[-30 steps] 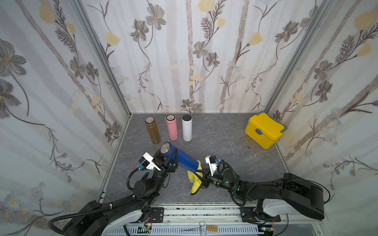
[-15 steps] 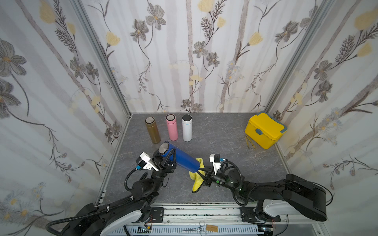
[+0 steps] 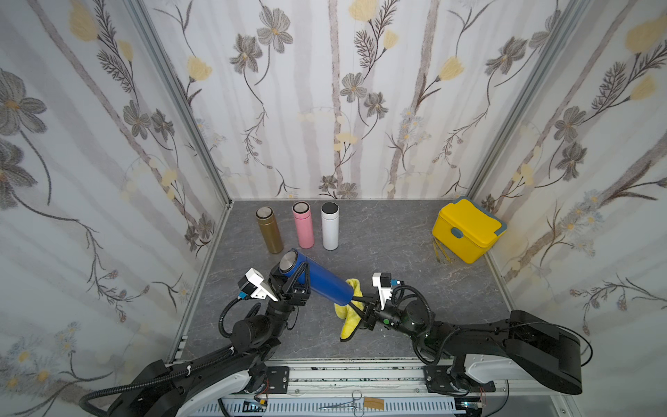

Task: Wipe the surface of the thermos
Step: Wipe the dirt from the surface of the thermos.

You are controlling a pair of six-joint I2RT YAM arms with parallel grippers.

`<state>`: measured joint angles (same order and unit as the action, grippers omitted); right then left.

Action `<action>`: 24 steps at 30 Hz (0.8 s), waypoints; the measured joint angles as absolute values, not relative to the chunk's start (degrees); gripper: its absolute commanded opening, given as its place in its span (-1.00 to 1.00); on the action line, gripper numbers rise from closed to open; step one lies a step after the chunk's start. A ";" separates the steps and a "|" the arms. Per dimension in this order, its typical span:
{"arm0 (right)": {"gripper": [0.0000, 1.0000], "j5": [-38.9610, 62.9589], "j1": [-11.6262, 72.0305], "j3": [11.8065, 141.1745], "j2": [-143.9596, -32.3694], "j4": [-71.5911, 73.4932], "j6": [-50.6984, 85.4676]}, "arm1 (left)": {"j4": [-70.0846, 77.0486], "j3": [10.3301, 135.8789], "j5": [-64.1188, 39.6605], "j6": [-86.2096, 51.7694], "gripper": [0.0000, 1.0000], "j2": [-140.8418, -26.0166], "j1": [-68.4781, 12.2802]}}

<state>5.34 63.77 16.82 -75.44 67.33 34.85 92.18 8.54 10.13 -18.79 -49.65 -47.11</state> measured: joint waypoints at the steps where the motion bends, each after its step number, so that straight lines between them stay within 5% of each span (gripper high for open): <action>1: -1.00 5.17 64.55 17.50 -75.99 66.70 34.54 | 92.27 8.71 10.11 -18.85 -1.00 -49.67 -47.09; 24: -1.00 5.26 64.36 15.42 -75.20 68.01 33.21 | 91.61 8.86 9.41 -19.64 -1.00 -49.19 -47.11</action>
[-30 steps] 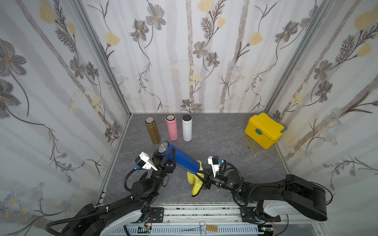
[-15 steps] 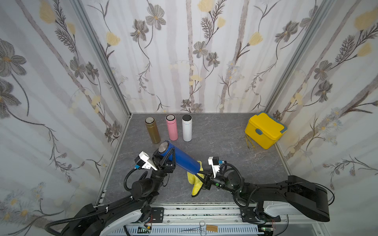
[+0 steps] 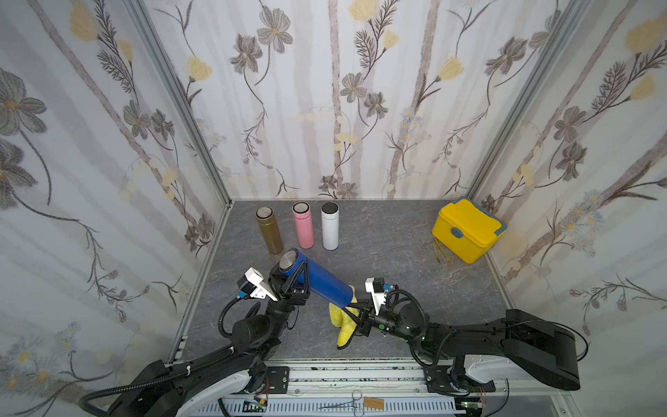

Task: Wipe the surface of the thermos
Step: Wipe the dirt from the surface of the thermos.

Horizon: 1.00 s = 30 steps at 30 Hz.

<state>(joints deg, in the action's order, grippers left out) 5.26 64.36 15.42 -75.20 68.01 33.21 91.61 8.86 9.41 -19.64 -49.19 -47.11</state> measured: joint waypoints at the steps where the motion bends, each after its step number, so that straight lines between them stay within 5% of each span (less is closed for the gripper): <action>1: -1.00 5.21 63.51 14.76 -74.43 68.71 33.67 | 91.31 8.86 9.37 -19.64 -1.00 -49.08 -47.16; 23: -1.00 2.04 63.33 14.35 -68.95 64.10 32.95 | 91.00 8.88 9.87 -18.85 -1.00 -49.19 -47.16; 30: -1.00 -9.45 57.95 12.84 -59.81 53.21 35.40 | 81.62 14.87 13.61 -10.74 -1.00 -54.68 -47.03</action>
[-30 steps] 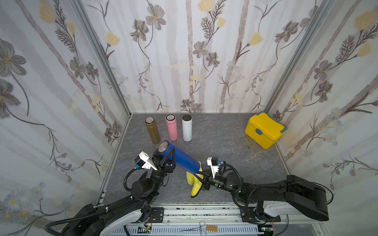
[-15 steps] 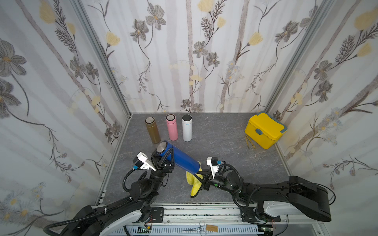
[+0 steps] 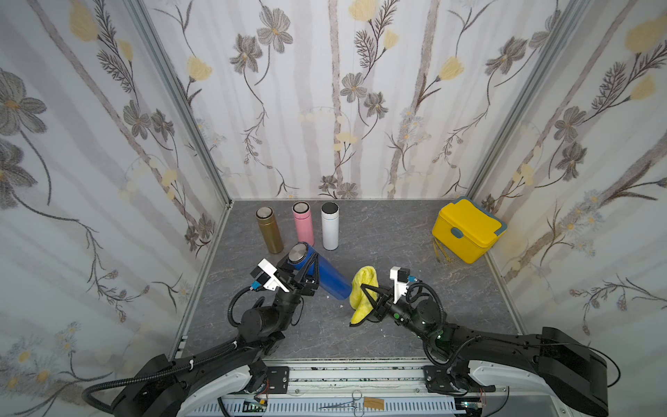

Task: Wipe the surface of the thermos
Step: Wipe the dirt from the surface of the thermos, then place the thermos at the center of the board.

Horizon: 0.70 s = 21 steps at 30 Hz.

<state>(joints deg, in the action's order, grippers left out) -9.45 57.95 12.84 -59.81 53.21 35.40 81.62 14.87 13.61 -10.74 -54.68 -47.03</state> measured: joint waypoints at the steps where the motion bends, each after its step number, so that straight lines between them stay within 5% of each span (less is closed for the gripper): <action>1: -1.00 -11.64 57.47 12.80 -58.17 50.50 35.64 | 80.75 15.97 13.80 -9.47 -1.00 -56.51 -46.98; 10: -1.00 -27.33 54.02 12.53 -47.22 26.72 39.62 | 76.09 26.20 11.84 -2.94 -1.00 -78.96 -47.03; 21: -1.00 -28.97 51.00 13.19 -46.39 15.79 40.93 | 80.95 43.44 13.47 4.08 -1.00 -103.33 -46.76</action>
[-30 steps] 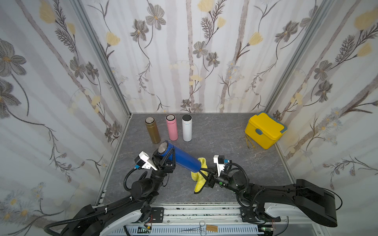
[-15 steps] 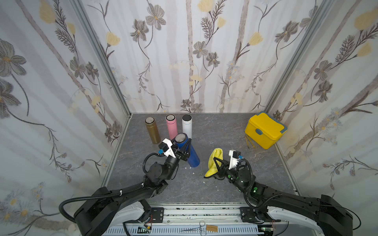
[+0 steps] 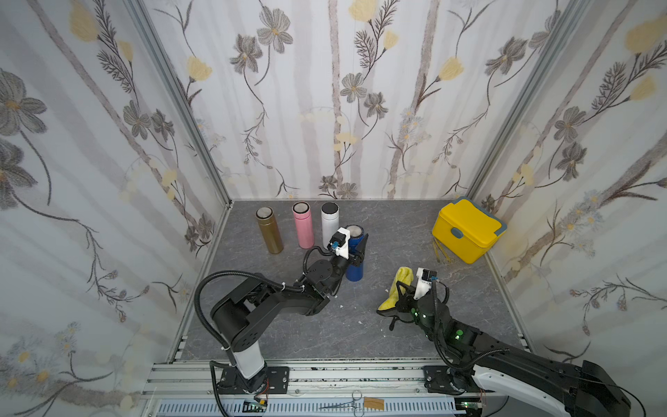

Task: Wipe the surface of the thermos
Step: Place the thermos at the center of the board, then place the cleaning item at the center of the board.

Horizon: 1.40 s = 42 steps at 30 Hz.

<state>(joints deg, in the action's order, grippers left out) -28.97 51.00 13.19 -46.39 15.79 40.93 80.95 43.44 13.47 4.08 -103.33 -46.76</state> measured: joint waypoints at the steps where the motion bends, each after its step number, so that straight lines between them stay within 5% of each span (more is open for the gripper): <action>1: -1.00 -28.86 50.98 13.19 -46.59 15.51 40.93 | 80.95 45.56 13.37 4.60 -1.00 -105.95 -46.65; 13: -1.00 -27.66 50.09 13.28 -50.11 15.07 40.97 | 79.55 54.85 11.81 2.20 -0.99 -117.10 -42.63; 19: -0.86 -26.24 49.87 14.55 -53.10 15.57 41.10 | 79.90 54.06 10.90 1.39 0.31 -116.66 -42.39; 26: -0.89 -23.11 45.87 20.67 -60.29 16.56 39.97 | 77.69 51.42 8.97 0.21 0.99 -111.68 -42.37; 34: -0.85 -17.45 35.33 28.97 -70.59 18.55 37.41 | 74.13 46.54 7.31 -1.56 1.00 -100.79 -42.39; 42: -0.40 -11.38 25.15 34.94 -81.78 19.79 37.50 | 66.67 38.22 5.74 -3.75 1.00 -81.41 -42.54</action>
<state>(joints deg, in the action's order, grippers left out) -11.38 25.15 34.94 -81.78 19.79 37.50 66.67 38.22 5.74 -3.75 -81.41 -42.54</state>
